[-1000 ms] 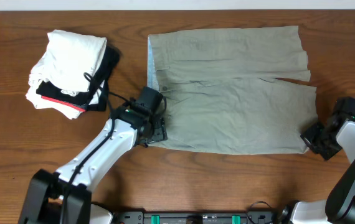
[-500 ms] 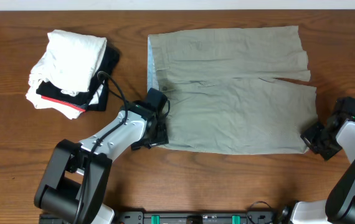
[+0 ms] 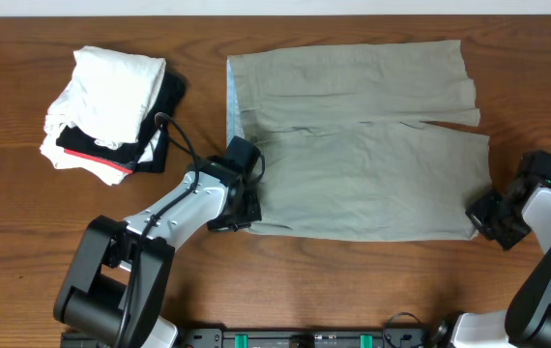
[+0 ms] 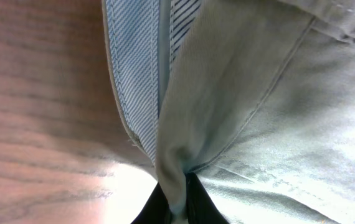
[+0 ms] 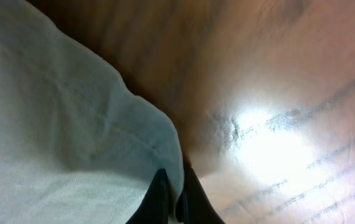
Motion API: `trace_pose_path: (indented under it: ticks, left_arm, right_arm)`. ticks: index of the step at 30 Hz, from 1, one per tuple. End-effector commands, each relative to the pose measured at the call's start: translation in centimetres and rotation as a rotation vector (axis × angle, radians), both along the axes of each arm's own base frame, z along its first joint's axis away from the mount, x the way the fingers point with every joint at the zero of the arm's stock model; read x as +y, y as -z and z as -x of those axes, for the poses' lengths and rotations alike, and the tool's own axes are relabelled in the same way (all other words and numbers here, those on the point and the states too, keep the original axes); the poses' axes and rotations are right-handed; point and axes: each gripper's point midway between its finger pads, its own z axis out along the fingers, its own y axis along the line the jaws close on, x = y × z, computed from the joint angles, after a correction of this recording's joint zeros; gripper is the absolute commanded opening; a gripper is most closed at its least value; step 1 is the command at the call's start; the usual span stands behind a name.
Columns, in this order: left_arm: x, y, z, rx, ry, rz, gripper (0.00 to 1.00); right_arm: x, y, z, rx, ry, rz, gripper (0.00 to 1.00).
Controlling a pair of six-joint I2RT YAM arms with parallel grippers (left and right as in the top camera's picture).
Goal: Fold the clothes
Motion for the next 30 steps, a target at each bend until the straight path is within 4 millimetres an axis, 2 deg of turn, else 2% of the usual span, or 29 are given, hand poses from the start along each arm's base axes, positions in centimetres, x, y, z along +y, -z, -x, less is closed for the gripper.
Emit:
trace_pose_path:
  ticks: [1,6,15,23,30]
  left_arm:
    - [1.1,0.7,1.2,0.050,-0.009,-0.048,0.06]
    - [1.2,-1.3,1.3,0.015,-0.009,-0.032,0.06]
    - [1.6,-6.2,2.2,-0.079,-0.011,0.013,0.06]
    - [2.9,-7.3,5.3,0.007,-0.057,-0.025,0.06]
    - [2.5,-8.3,7.9,0.041,-0.017,-0.041,0.06]
  right_arm:
    - [0.5,0.3,1.4,0.066,-0.028,-0.021,0.01]
    - [0.2,-2.6,0.5,0.002,-0.028,0.002,0.01]
    - [0.8,-6.7,1.6,-0.064,-0.027,0.036,0.01]
    - [1.3,-10.6,2.7,-0.084,-0.028,0.046,0.01]
    - [1.6,-13.0,3.1,-0.072,-0.028,0.034,0.01]
